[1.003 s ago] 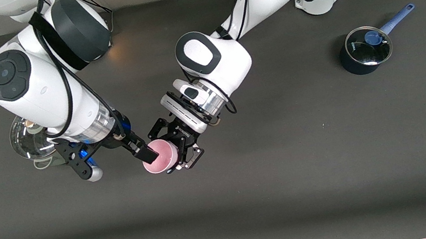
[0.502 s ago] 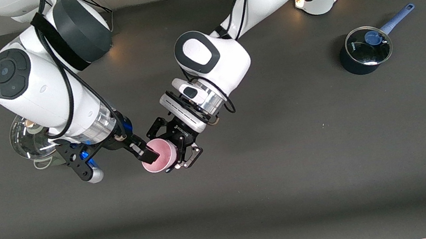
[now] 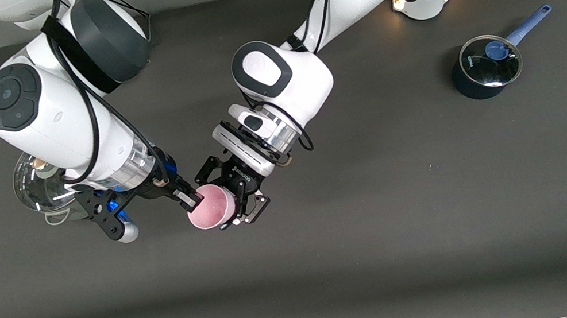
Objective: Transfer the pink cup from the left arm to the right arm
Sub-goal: 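Hold the cup with the left gripper while the right gripper grasps it, then open the left gripper while the right gripper pulls the cup away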
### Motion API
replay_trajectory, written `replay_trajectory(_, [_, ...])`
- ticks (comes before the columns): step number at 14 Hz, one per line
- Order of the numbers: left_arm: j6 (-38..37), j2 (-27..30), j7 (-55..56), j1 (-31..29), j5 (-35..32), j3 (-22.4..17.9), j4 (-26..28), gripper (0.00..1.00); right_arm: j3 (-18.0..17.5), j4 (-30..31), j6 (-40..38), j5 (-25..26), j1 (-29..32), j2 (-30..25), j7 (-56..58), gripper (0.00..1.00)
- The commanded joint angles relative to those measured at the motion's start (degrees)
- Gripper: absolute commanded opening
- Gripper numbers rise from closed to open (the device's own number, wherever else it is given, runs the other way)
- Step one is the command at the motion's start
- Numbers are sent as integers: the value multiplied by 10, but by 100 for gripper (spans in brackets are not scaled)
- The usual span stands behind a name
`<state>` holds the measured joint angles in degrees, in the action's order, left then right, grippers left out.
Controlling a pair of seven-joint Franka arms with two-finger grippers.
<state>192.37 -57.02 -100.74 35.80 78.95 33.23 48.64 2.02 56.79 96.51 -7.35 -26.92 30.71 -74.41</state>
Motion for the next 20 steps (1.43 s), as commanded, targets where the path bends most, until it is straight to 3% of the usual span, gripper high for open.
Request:
replay_trajectory(1, [13,7,32,9,0,-6,-4,0,-1,-22,1,0,1,11,-6,0])
replay_trajectory(6, [34,16,71,21,-5,-8,0,0,0,-26,1,1,1,11,-6,0])
replay_trajectory(7, [34,18,70,21,-10,-11,0,9,1,-26,2,1,1,11,-5,0])
replay_trajectory(8, [33,19,71,20,-30,-18,1,86,4,-26,9,3,2,12,-3,0])
replay_trajectory(9, [33,20,72,20,-44,-18,1,100,4,-26,19,14,5,12,0,0])
replay_trajectory(15, [24,29,79,4,-56,-19,14,100,14,-27,58,37,49,12,58,0])
replay_trajectory(20, [-73,128,78,-99,-71,-17,173,100,15,-26,58,38,144,11,147,0])
